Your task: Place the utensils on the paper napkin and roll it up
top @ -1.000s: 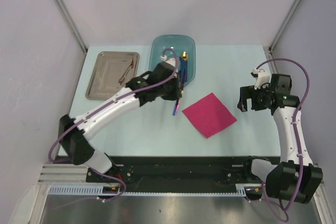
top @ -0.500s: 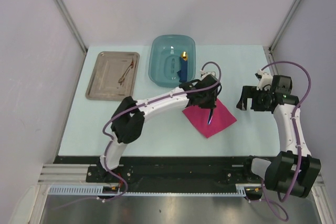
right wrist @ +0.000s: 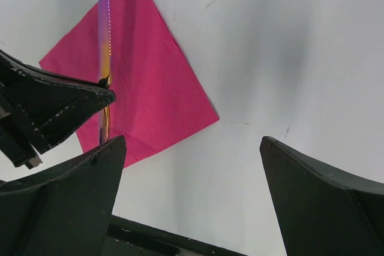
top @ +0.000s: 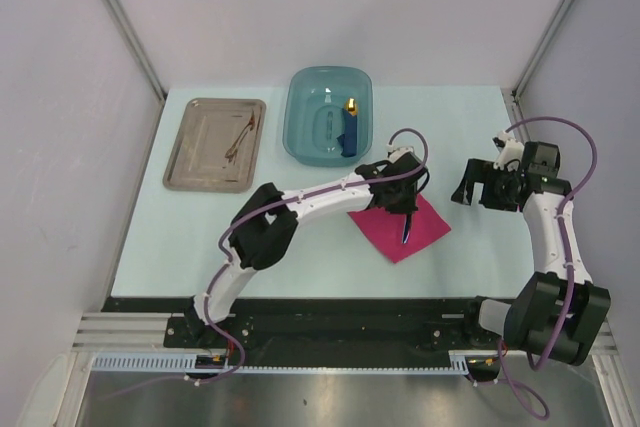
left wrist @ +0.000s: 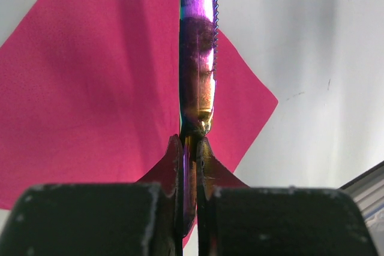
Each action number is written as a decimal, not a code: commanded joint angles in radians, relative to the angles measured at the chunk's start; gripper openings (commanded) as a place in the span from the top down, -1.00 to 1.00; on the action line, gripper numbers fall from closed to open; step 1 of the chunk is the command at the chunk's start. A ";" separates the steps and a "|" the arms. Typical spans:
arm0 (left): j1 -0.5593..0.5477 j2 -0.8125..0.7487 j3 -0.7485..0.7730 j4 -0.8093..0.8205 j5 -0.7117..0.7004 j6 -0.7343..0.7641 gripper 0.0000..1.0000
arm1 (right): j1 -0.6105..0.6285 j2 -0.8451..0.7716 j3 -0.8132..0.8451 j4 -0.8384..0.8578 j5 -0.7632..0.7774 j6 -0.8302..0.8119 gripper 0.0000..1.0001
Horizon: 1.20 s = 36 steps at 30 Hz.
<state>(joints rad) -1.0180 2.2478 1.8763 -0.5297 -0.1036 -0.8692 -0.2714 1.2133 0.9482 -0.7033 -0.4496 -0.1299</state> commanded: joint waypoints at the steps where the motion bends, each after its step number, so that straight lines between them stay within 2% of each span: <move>1: 0.009 0.018 0.058 0.065 -0.016 -0.047 0.90 | -0.034 -0.018 0.003 0.025 -0.047 0.029 -0.99; 21: 0.032 0.144 0.127 0.119 -0.002 -0.016 0.81 | -0.051 0.006 0.006 0.018 -0.089 0.026 -0.99; 36: 0.039 0.148 0.052 0.077 0.025 -0.079 0.78 | -0.052 0.022 0.008 0.024 -0.075 0.016 -0.99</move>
<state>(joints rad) -0.9813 2.3962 1.9457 -0.4500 -0.0929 -0.9173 -0.3164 1.2331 0.9482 -0.7010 -0.5209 -0.1055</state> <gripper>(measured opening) 0.108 0.994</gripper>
